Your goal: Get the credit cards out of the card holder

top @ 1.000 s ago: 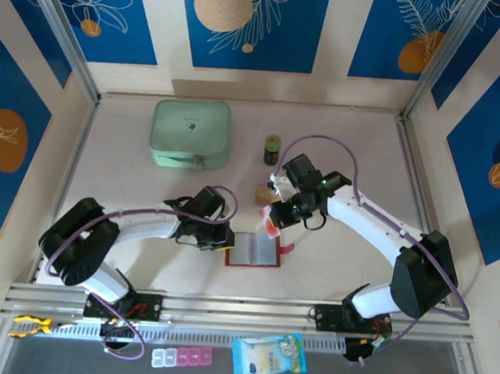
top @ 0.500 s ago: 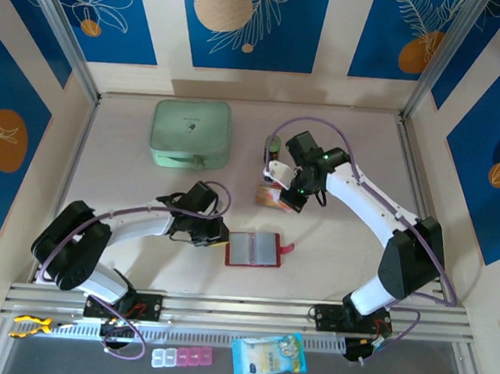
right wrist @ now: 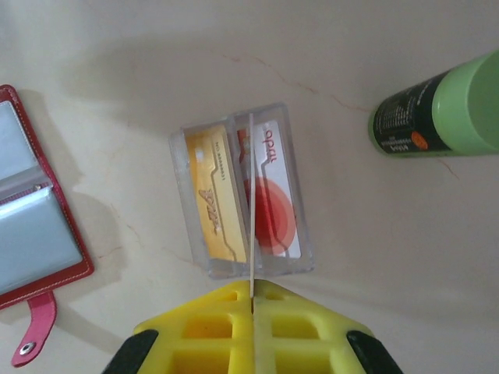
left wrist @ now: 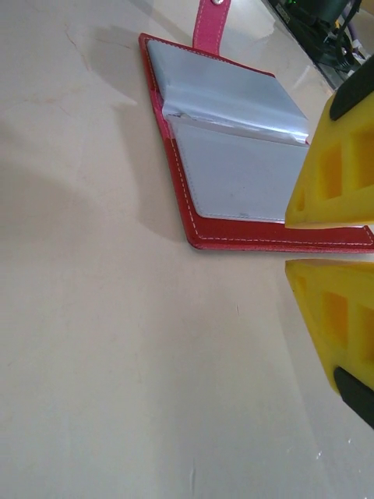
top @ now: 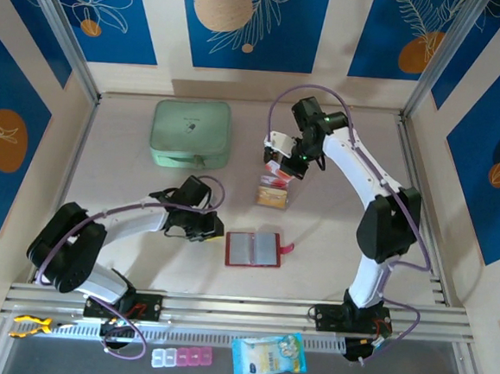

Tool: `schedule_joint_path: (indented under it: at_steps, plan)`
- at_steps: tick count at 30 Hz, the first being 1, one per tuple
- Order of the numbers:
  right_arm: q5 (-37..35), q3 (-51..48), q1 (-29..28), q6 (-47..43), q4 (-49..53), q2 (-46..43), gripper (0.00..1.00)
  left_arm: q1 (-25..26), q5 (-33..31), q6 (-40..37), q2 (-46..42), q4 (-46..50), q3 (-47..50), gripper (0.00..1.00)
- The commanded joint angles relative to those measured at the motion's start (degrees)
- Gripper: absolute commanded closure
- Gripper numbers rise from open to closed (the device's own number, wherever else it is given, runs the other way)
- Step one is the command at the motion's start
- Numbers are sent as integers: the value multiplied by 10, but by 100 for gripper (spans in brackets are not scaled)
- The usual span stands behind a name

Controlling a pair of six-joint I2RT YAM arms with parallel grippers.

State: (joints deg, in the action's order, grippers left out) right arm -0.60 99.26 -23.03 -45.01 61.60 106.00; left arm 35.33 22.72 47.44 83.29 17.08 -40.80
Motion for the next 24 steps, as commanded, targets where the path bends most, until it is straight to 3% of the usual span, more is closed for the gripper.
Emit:
schedule_joint_path:
  at_steps: [1,24]
  plan:
    - [38,38,9,-25,42,35,100,-13,18,-18,-14,23,-12,83]
    - [36,83,16,-51,53,153,100,-43,20,-20,-54,40,15,82]
